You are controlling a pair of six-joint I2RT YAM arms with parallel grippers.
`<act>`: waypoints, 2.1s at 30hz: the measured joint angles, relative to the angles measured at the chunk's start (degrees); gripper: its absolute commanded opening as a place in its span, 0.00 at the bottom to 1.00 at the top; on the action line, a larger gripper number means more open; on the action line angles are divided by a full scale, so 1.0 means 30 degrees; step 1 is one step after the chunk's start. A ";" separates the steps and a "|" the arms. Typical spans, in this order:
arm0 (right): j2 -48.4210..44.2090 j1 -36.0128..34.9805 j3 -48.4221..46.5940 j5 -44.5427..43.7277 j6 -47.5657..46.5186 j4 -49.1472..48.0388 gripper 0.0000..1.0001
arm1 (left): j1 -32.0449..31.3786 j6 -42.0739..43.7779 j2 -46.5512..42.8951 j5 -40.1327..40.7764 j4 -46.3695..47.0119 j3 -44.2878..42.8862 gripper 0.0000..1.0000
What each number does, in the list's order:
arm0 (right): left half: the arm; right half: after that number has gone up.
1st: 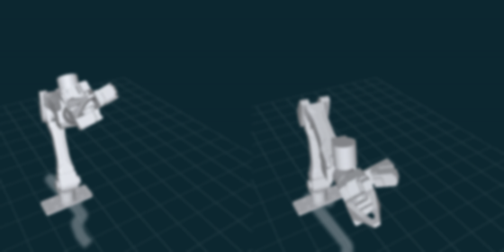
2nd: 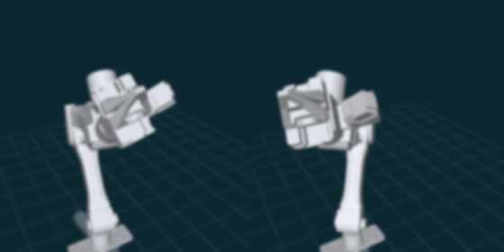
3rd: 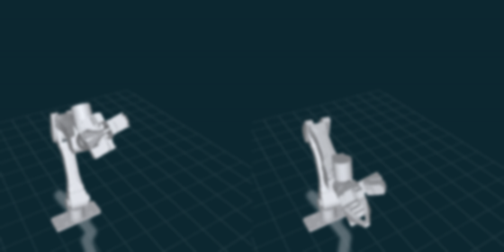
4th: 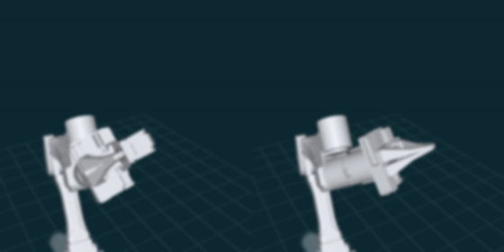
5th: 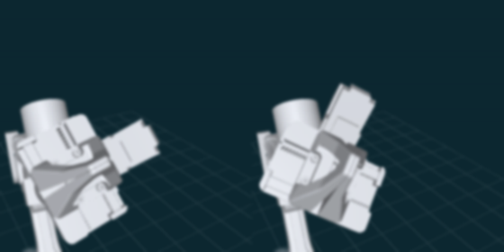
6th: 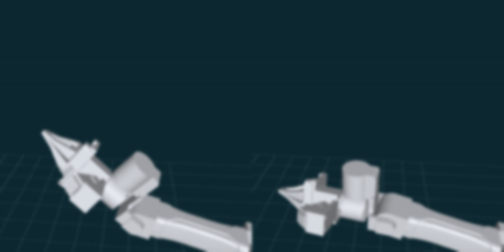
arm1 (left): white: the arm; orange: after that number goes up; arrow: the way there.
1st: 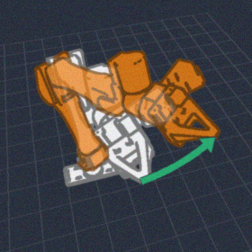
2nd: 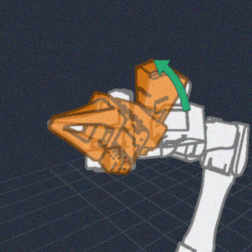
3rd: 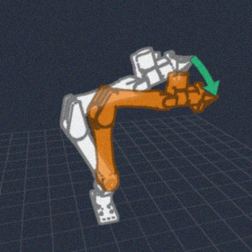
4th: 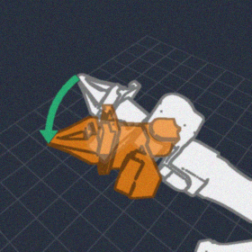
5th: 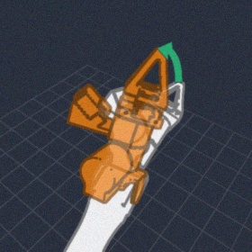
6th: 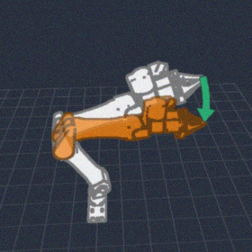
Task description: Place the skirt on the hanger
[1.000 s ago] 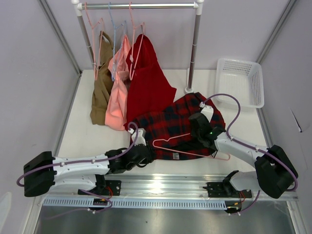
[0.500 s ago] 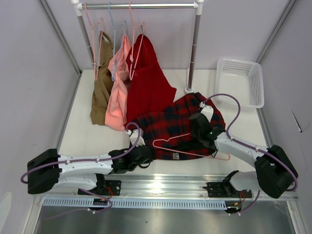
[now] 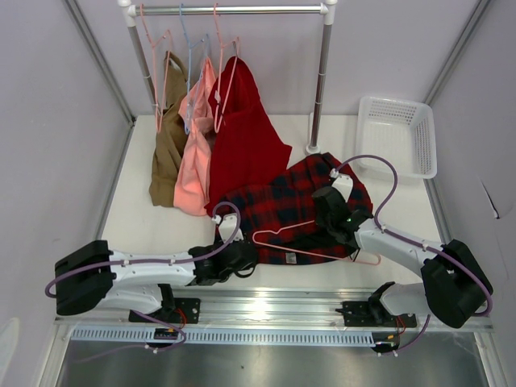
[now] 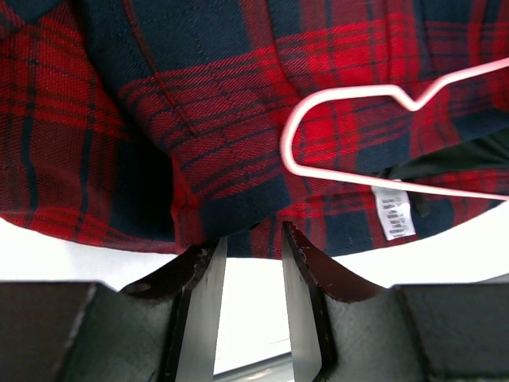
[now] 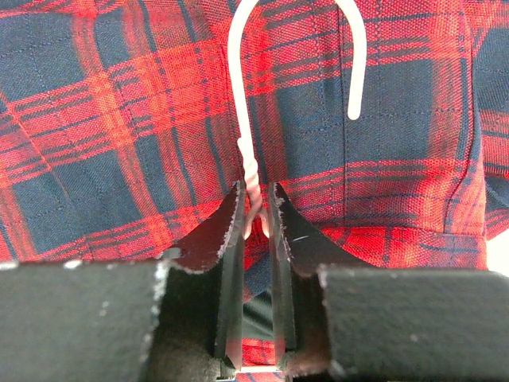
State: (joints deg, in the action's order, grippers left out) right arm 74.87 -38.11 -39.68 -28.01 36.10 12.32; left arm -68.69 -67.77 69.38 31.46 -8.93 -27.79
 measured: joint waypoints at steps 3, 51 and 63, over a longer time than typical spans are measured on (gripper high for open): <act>0.0000 0.0000 0.0000 0.0000 -0.0007 -0.0007 0.00 | -0.0015 -0.0175 0.0189 0.0022 0.0022 0.0000 0.38; 0.0095 -0.0015 0.0000 0.0087 -0.0007 -0.0073 0.00 | -0.0007 -0.0408 0.0736 -0.0124 -0.0889 -0.0532 0.51; 0.0095 -0.0015 0.0000 0.0138 -0.0015 -0.0080 0.00 | 0.0379 -0.0372 0.1545 -0.0146 -0.0168 -0.0685 0.44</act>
State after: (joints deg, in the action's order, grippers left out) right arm 75.16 -38.15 -39.68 -27.59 36.05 12.08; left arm -67.55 -68.88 74.02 31.03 -9.43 -29.85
